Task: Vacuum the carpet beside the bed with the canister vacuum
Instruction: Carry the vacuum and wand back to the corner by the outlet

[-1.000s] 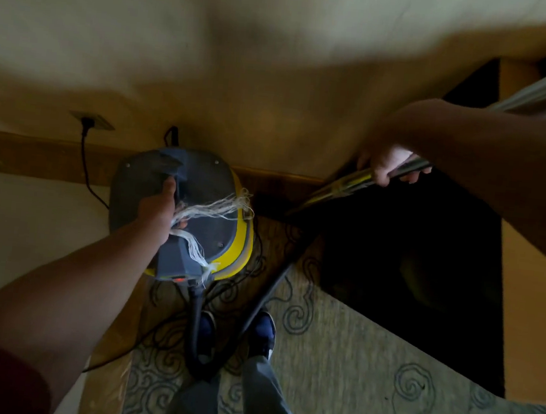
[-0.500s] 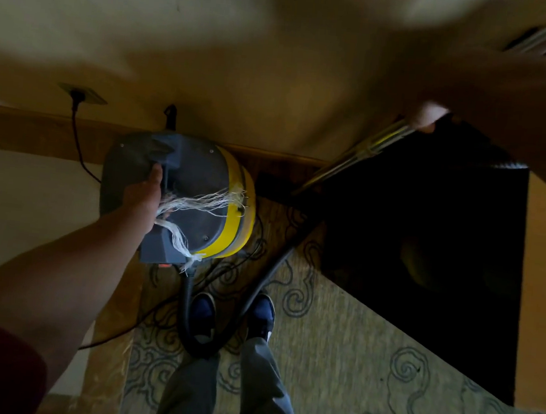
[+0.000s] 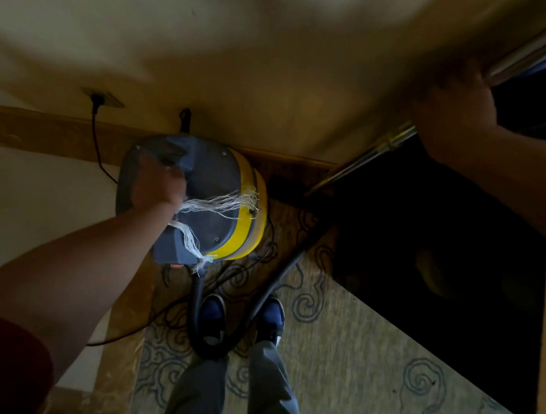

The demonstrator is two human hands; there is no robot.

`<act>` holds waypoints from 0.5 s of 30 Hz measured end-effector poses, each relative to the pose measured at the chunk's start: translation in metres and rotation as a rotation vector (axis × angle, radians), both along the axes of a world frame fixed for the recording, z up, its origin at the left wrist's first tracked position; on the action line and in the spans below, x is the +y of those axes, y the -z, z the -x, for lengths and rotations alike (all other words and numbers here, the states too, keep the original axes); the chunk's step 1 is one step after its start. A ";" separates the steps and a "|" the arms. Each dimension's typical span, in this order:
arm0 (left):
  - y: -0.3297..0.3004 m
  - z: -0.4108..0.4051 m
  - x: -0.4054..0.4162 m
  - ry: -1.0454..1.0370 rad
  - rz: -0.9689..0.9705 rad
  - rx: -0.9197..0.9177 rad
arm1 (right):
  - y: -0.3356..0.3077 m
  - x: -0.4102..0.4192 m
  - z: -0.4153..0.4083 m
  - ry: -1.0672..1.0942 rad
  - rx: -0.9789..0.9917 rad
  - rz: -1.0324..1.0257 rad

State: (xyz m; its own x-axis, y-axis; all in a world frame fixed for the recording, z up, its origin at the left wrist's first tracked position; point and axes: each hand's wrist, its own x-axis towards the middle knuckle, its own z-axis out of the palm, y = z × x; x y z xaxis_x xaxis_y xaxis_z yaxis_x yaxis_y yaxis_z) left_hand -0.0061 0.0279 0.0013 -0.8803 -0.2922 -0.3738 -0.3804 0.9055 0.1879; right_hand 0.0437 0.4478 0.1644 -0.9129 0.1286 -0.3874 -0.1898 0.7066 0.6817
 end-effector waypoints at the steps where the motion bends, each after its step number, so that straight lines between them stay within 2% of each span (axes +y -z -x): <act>1: -0.006 0.001 0.003 0.112 0.076 0.067 | 0.005 -0.001 -0.001 -0.045 0.010 -0.011; 3: -0.016 0.001 0.012 0.266 0.154 0.157 | 0.012 -0.004 -0.004 -0.074 -0.001 0.044; 7: -0.030 -0.003 0.039 0.489 0.213 0.094 | 0.012 -0.007 -0.008 -0.107 0.064 0.136; 10: -0.037 -0.010 0.059 0.499 0.157 0.053 | 0.010 -0.009 -0.011 -0.181 0.074 0.212; 15: -0.046 -0.021 0.082 0.502 0.023 0.111 | 0.007 -0.015 -0.010 -0.270 0.033 0.412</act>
